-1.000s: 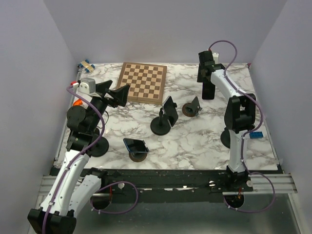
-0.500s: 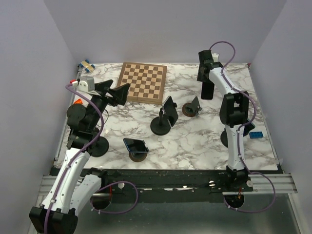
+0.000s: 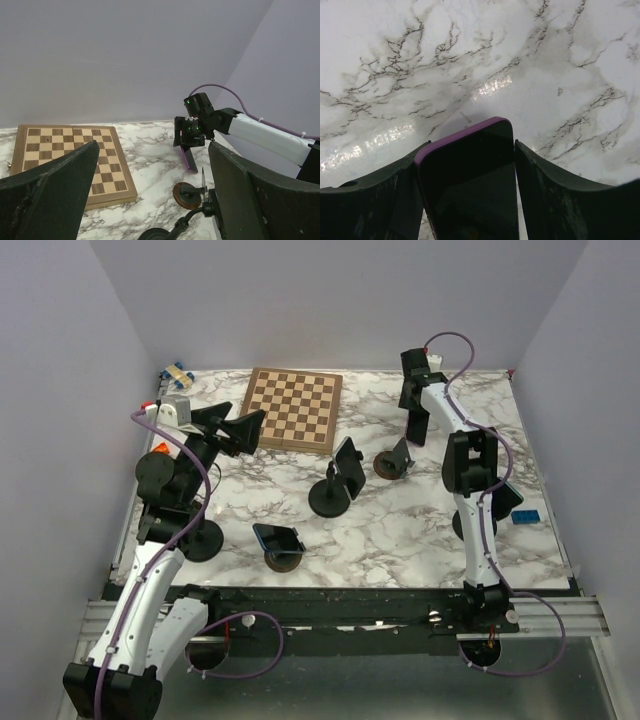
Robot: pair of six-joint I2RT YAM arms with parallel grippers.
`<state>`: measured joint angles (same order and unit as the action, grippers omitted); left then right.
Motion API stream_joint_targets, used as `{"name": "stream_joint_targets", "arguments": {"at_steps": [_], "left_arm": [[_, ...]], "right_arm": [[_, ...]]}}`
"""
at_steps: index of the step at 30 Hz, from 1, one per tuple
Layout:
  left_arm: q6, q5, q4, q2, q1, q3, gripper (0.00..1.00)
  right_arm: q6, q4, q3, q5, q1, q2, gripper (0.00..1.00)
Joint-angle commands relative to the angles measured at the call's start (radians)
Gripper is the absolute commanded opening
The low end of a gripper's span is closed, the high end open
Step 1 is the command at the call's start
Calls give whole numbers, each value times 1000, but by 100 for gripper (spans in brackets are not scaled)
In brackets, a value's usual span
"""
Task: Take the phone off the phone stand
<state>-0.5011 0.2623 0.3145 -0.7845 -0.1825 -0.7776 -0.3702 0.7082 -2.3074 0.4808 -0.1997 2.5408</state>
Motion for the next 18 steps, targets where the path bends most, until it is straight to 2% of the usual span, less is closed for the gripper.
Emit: {"name": "stream_joint_targets", "arguments": {"at_steps": [1,12,16,18], "left_arm": [[-25,42,32,-13,16,-7,99],[-69,69,51,-41,45,-5,98],[-78,77,57,-49,49,-2,98],[-80,77,58,-50,50,-2,98]], "right_arm": [[-14,-65,-66,-26,-2,42,19],[53,-89,-76,-38,-24,89,28],[110,-102,-66,7,-46,84,30],[149,-114,-62,51,-63,84,37]]}}
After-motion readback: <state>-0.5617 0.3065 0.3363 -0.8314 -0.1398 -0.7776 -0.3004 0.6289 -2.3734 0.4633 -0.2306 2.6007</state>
